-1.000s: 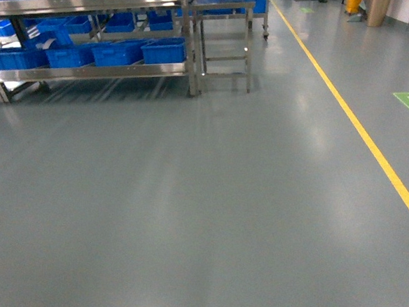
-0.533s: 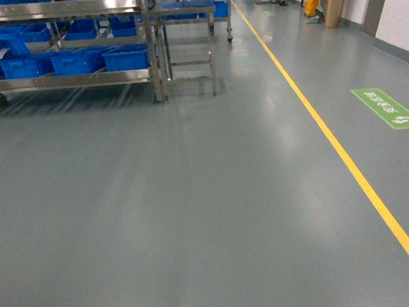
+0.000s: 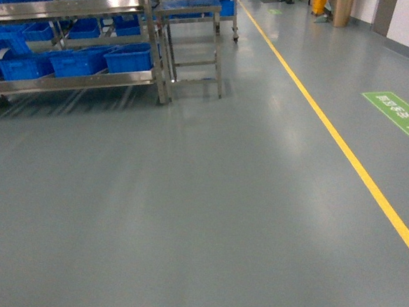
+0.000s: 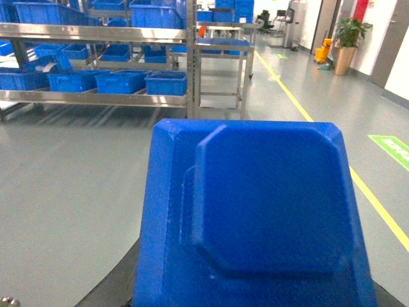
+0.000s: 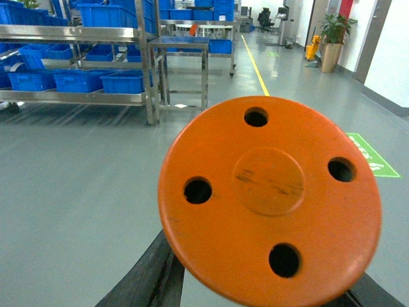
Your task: Sort blue parts and orange caps into right shelf containers
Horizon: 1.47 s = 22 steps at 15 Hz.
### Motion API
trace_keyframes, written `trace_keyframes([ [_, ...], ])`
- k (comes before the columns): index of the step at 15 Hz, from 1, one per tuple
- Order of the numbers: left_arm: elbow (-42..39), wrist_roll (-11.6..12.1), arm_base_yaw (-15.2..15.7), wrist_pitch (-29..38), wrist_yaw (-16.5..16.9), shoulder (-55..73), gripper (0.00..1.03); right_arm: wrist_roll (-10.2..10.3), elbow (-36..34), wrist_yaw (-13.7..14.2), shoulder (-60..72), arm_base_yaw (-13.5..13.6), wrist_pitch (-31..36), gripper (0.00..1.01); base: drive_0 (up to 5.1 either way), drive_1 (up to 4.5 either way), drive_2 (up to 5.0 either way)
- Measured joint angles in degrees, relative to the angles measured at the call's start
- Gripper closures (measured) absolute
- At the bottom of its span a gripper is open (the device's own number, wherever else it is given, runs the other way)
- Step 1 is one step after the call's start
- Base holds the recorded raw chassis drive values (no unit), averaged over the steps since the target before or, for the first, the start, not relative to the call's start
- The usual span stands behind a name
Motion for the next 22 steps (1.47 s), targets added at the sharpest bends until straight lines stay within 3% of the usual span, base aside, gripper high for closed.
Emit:
trace_keyframes([
  [22, 0.0, 0.0, 0.0, -0.15, 0.0, 0.0, 0.6, 0.0, 0.0, 0.02, 0.0, 0.0, 0.07, 0.6, 0.0, 4.2, -4.2],
])
